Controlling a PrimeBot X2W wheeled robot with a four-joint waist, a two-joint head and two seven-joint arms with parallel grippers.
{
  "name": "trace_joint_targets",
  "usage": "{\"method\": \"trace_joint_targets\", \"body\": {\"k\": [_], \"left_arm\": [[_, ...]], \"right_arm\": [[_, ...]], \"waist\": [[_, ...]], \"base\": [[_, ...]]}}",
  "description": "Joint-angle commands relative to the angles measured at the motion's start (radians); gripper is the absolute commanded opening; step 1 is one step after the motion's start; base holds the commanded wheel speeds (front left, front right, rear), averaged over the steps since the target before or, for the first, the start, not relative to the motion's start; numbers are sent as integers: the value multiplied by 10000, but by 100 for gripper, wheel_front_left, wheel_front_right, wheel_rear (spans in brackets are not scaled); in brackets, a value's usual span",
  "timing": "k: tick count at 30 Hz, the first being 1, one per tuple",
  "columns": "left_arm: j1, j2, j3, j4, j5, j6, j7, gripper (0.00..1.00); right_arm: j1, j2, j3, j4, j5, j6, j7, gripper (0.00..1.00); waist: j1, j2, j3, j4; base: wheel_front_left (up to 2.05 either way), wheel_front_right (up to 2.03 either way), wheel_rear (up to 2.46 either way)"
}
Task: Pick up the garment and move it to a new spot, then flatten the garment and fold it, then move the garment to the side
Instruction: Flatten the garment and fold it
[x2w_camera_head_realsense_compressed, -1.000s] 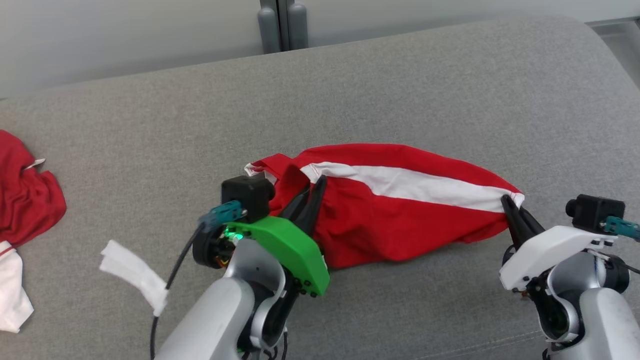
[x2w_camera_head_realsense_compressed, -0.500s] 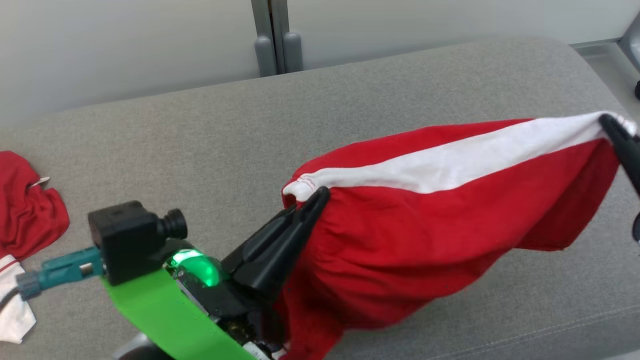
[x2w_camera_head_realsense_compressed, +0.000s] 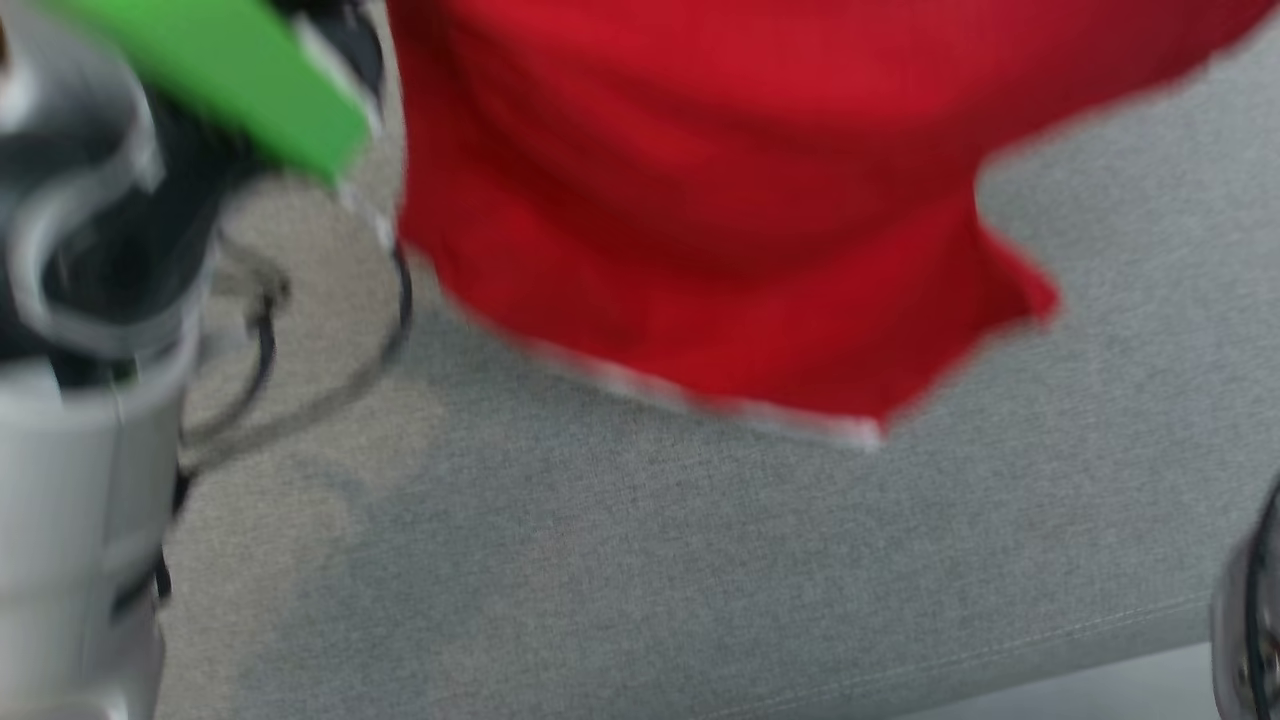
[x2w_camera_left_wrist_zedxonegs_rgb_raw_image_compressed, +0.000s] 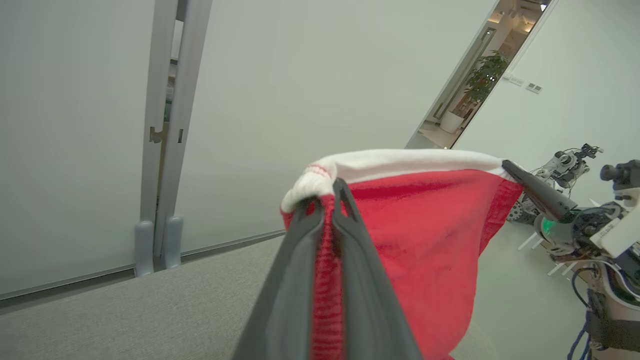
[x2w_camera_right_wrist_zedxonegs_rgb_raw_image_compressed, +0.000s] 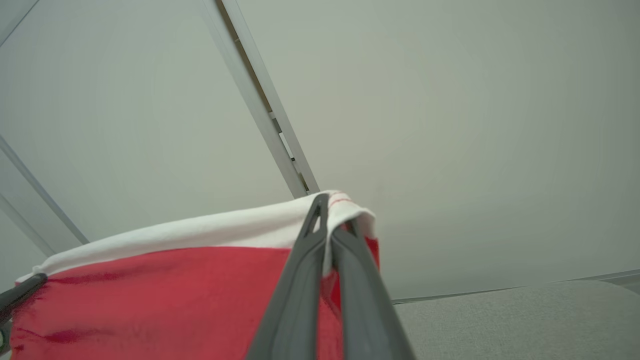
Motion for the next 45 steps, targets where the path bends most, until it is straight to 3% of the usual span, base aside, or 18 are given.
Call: {"method": "trace_joint_targets", "body": {"k": [1,5,9,13,17,19,24,29,38,42,45], "left_arm": [[-893,-150,12,803,224,-289,-283,0],[-3351,-750,193,4003,970,-1301,-2143,0],[-4881,-881,178,6445,1865,-2421,-4345,0],[-5040,-1011,-68,8341,2395,-3164,-6501,0],[-3785,-1222,-450,9221,2075,-3464,-8041,0],[-2778,-1239,-894,9004,1593,-3493,-8383,0],[586,-481,-2141,7194,402,-3500,-8868,0],[3713,71,-2259,5543,-206,-3501,-9075,0],[8901,-513,-1329,2831,-64,-3199,-9107,0],[10127,-996,-1157,1769,36,-3134,-9108,0],[10285,-1278,-1214,1426,-83,-3167,-9107,0]], "right_arm": [[-899,246,98,624,-551,0,-344,0],[-3797,1171,-90,3280,-2018,-3,-2332,0],[-5491,1445,18,5431,-2277,-6,-4505,0],[-5341,1456,1258,6652,-678,-5,-6247,0],[-3502,1267,2611,6409,355,-5,-6986,0],[-2200,766,3393,5813,1048,0,-6994,0],[1393,-1027,4669,3991,3009,1,-7041,0],[4296,-2590,5171,2601,4319,-2,-7252,0],[8566,-4143,5317,812,5189,-8,-7715,0],[9575,-4609,4867,-34,5334,-8,-7752,0],[9447,-4759,4561,-285,5380,-8,-7586,0]], "waist": [[-1,-1,1995,-65],[-1,-1,2774,-300],[-1,-1,3237,-637],[-1,-1,3281,-785],[-1,-1,2951,-758],[-1,-1,2678,-702],[-1,-1,1994,-420],[-1,-1,994,-119],[-1,-1,-803,346],[-1,-1,-794,512],[-1,-1,-656,711]], "base": [[0,0,0],[0,0,0],[0,0,0],[0,0,0],[0,0,0],[0,0,0],[0,0,0],[0,0,0],[0,0,0],[0,0,0],[0,0,0]]}}
